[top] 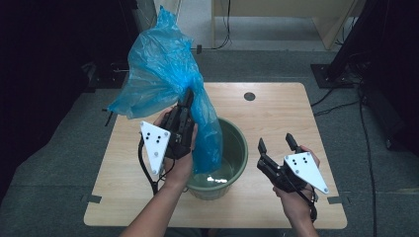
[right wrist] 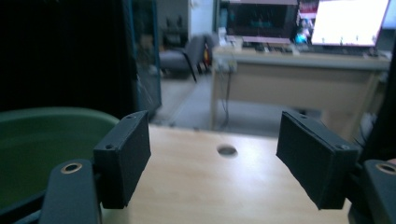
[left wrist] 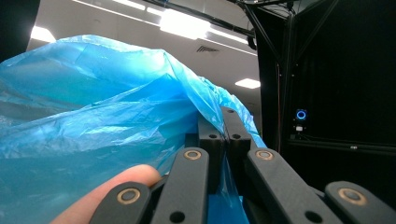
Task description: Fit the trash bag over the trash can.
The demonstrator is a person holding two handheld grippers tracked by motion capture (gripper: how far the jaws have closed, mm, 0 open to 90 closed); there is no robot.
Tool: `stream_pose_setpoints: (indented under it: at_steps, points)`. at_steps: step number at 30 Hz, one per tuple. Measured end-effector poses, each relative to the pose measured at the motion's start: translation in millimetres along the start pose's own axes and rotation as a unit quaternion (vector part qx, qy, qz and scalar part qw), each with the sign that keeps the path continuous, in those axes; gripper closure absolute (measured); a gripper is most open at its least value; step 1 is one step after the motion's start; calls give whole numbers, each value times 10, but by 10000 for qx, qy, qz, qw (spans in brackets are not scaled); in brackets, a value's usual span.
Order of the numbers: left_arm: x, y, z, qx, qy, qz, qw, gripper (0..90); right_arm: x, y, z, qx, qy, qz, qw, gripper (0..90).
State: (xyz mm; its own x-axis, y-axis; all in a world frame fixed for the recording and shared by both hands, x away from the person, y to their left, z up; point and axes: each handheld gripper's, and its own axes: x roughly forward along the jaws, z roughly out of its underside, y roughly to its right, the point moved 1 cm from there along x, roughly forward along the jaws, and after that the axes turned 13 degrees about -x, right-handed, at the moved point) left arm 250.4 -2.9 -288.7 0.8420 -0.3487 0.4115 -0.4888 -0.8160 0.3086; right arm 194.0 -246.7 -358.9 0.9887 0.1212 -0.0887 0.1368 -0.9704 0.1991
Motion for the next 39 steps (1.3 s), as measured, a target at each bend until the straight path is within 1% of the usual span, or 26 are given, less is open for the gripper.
stream_pose_setpoints:
  at_steps: [1,2,3,4,7,10,12,13,14,15,16,18,19,20,21,22,24,27,29,30,31,32,33,34,37,39]
  points:
    - [0,0,0,0,0,0,10000,891,0,0,0,0,0,0,10000,262]
    - [-1,6,4,20,-4,9,10000,891,-38,-79,-116,54,276,-59,9996,272]
    - [-6,17,11,38,-3,20,10000,891,-55,-121,-171,78,414,-136,9990,276]
    - [-6,17,11,38,-3,20,10000,891,-55,-121,-171,78,414,-136,9990,276]
    - [-20,28,17,29,3,28,10000,890,-105,-310,-365,132,893,-428,9950,284]
    - [-27,32,17,42,10,45,10000,890,-112,-400,-434,124,1034,-574,9929,285]
    - [-35,40,19,37,7,70,10000,889,-107,-471,-481,137,1187,-754,9900,298]
    - [-39,46,22,43,5,94,9999,889,-93,-531,-509,149,1319,-977,9863,313]
    - [-48,61,29,71,-2,144,9999,888,-79,-560,-518,155,1348,-1098,9846,318]
    - [-53,66,30,72,-8,164,9998,888,-63,-592,-523,177,1338,-1241,9830,326]
    - [-53,66,30,72,-8,164,9998,888,-63,-592,-523,177,1338,-1241,9830,326]
    - [-66,72,30,-5,-42,241,9997,886,0,-677,-518,106,1261,-1512,9804,447]
    - [-66,72,30,-5,-42,241,9997,885,0,-677,-518,106,1261,-1512,9804,447]
    - [-71,71,28,-26,-49,268,9996,883,32,-710,-504,99,1223,-1618,9792,605]
    - [-78,69,26,-46,-58,287,9996,883,32,-710,-504,99,1223,-1618,9792,605]
    - [-97,63,17,-72,-55,342,9994,876,57,-731,-495,-7,1169,-1616,9799,779]
    - [-116,59,3,-94,-58,452,9989,847,68,-744,-485,-137,1129,-1469,9826,900]
    - [-143,66,-10,-133,-56,565,9983,738,77,-744,-481,-227,1087,-1374,9843,900]
    - [-189,70,-33,-227,-128,882,9958,628,89,-744,-465,-441,1074,-1180,9862,900]
    - [-189,70,-33,-227,-128,882,9958,569,89,-744,-465,-441,1074,-1180,9862,900]
    - [-225,69,-51,-221,-156,1063,9940,518,97,-737,-439,-579,1051,-1067,9870,900]
    - [-225,69,-51,-221,-156,1063,9940,474,97,-737,-439,-579,1051,-1067,9870,900]
    - [-245,65,-61,-194,-174,1129,9933,474,99,-727,-421,-608,1035,-1030,9874,900]
    - [-263,57,-70,-158,-194,1172,9928,417,103,-709,-370,-685,982,-957,9882,900]
    - [-302,9,-86,-101,-291,1194,9924,396,113,-671,-266,-766,871,-917,9890,900]
    - [-329,-43,-75,-82,-322,1135,9930,429,119,-638,-197,-749,801,-937,9895,900]
